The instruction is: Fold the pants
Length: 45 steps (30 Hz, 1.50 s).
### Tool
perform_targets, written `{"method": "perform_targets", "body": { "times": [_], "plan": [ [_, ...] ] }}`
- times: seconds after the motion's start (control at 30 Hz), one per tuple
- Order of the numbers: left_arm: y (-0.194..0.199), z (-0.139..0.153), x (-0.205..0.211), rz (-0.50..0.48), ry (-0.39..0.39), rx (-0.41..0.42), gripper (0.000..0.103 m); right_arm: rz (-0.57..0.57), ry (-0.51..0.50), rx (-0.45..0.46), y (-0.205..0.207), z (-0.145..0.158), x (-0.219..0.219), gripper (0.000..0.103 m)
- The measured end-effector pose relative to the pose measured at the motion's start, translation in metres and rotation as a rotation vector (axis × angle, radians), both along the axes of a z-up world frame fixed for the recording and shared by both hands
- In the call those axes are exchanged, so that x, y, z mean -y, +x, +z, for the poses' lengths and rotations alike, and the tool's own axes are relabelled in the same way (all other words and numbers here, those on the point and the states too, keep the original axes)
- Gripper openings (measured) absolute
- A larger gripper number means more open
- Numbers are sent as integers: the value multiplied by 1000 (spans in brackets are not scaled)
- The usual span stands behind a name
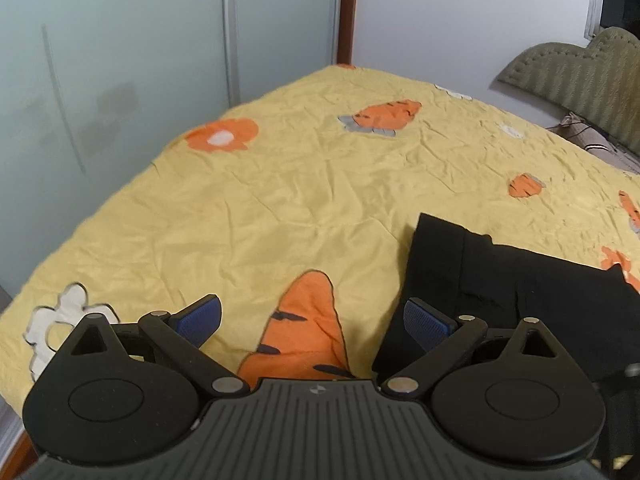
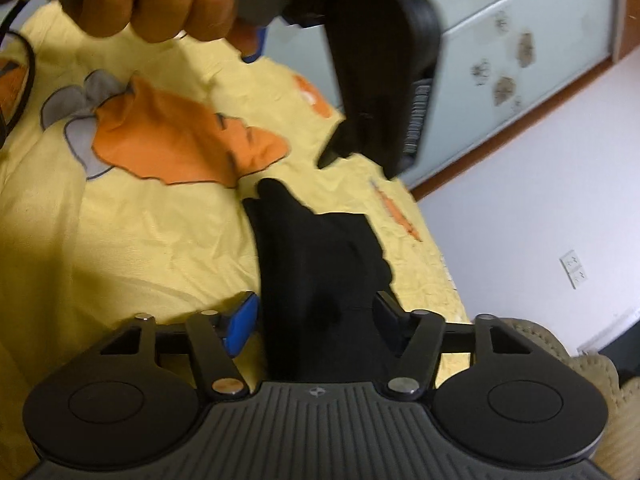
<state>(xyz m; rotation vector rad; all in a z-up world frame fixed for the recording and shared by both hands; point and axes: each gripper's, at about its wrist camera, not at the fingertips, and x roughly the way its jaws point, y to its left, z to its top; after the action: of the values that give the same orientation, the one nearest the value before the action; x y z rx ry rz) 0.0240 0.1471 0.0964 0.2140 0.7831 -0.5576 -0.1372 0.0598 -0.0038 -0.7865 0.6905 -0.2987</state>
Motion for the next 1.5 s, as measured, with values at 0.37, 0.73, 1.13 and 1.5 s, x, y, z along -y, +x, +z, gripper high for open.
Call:
{"method": "perform_targets", "body": {
  "times": [0.37,0.73,1.13,1.5],
  "plan": [
    [25,-12,2,-13,-120,-230,100,57,-152,-18,34,-21,-4,13],
    [56,-45,32,-55,-398,-608,99,-58,483,219,10,55,73,10],
    [48,-46,70,-96,-324,-547,21,-49,852,262,-40,95,130,12],
    [-45,20,84,-213,-256,-133,19,-205,783,317,-21,77,154,12]
  ]
}}
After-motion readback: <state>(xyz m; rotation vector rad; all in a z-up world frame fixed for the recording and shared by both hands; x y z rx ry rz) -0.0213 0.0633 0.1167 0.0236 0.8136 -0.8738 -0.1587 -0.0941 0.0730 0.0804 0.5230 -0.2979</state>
